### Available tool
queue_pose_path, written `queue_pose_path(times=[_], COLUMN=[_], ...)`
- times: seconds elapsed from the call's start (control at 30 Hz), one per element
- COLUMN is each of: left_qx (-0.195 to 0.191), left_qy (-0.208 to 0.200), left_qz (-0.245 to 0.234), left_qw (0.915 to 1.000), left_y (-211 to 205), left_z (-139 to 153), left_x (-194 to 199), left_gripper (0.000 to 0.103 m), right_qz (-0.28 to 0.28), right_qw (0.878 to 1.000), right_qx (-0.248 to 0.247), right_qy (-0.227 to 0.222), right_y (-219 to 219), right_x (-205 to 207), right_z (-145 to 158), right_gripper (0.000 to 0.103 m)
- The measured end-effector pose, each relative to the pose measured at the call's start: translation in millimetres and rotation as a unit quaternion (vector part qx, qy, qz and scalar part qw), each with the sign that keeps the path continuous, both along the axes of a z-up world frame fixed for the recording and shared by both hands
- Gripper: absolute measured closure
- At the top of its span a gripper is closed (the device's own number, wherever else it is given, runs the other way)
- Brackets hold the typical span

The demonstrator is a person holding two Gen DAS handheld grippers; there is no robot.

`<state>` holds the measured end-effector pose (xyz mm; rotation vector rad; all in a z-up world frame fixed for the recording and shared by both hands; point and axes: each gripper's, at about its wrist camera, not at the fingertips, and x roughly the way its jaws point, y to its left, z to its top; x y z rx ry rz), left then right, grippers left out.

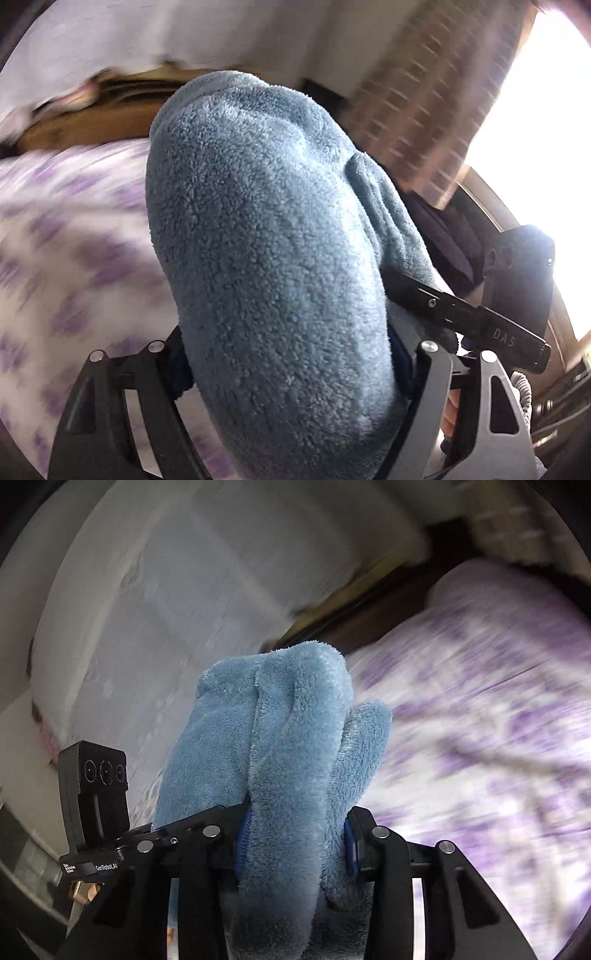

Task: Fold small clothes
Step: 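Lift and carry the jacket bundle toward the pillow with both grippers, then lower the bundle onto the bed and open both grippers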

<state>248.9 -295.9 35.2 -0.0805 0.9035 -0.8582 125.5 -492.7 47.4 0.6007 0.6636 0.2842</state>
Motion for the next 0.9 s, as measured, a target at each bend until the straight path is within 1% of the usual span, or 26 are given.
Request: queue_pose_path(times=[0.03, 0.1, 0.13, 0.23, 0.3, 0.37, 0.4, 0.5, 0.53, 0.6, 0.63, 0.67, 0.7, 0.73, 0.77, 0.83, 0.9], left_qx=[0.002, 0.006, 0.007, 0.01, 0.015, 0.021, 0.023, 0.037, 0.047, 0.083, 0.101, 0.12, 0.132, 0.129, 0.117, 0.086, 0.081], left_qy=[-0.004, -0.016, -0.02, -0.024, -0.03, -0.041, -0.045, -0.043, -0.043, -0.049, -0.053, -0.063, -0.081, -0.088, -0.082, -0.051, -0.05], left_qz=[-0.012, -0.044, -0.054, -0.096, -0.115, -0.128, -0.127, -0.098, -0.09, -0.074, -0.067, -0.061, -0.054, -0.05, -0.045, -0.034, -0.021], left_qw=[0.9999, 0.9989, 0.9983, 0.9951, 0.9929, 0.9907, 0.9906, 0.9935, 0.9938, 0.9926, 0.9911, 0.9889, 0.9865, 0.9865, 0.9888, 0.9944, 0.9953], left_y=[-17, -70, -87, -159, -192, -231, -245, -273, -280, -296, -296, -299, -296, -293, -288, -277, -274], left_z=[3, 12, 14, 21, 21, 19, 17, 6, 0, -18, -28, -40, -51, -58, -65, -73, -71], left_x=[-2, -6, -8, -14, -17, -17, -15, 2, 9, 28, 33, 38, 40, 42, 46, 52, 48], left_gripper=[0.026, 0.026, 0.026, 0.025, 0.025, 0.025, 0.025, 0.024, 0.023, 0.022, 0.022, 0.018, 0.009, 0.004, 0.004, 0.004, 0.004], right_qz=[-0.02, -0.054, -0.076, -0.126, -0.16, -0.184, -0.196, -0.225, -0.229, -0.233, -0.235, -0.232, -0.224, -0.222, -0.219, -0.219, -0.224], right_qw=[1.0, 0.998, 0.997, 0.992, 0.987, 0.983, 0.98, 0.974, 0.973, 0.972, 0.972, 0.973, 0.973, 0.974, 0.975, 0.975, 0.973], right_qx=[-0.004, -0.004, -0.003, -0.002, 0.001, 0.006, 0.009, 0.009, 0.008, 0.009, 0.009, -0.004, -0.034, -0.028, -0.01, -0.02, -0.034], right_qy=[-0.004, -0.009, -0.013, -0.022, -0.025, -0.025, -0.025, -0.016, -0.01, 0.005, 0.015, 0.025, 0.037, 0.042, 0.046, 0.045, 0.033], right_y=[-21, -57, -79, -128, -161, -185, -196, -220, -222, -226, -229, -228, -226, -229, -233, -231, -226], right_x=[-9, -24, -34, -56, -70, -70, -71, -47, -39, -20, -9, 0, 11, 15, 16, 15, 11], right_z=[5, 10, 12, 15, 13, 7, 5, -10, -17, -32, -47, -59, -74, -80, -83, -82, -78], right_gripper=[0.063, 0.063, 0.063, 0.063, 0.063, 0.063, 0.063, 0.063, 0.063, 0.063, 0.062, 0.057, 0.051, 0.049, 0.049, 0.049, 0.047])
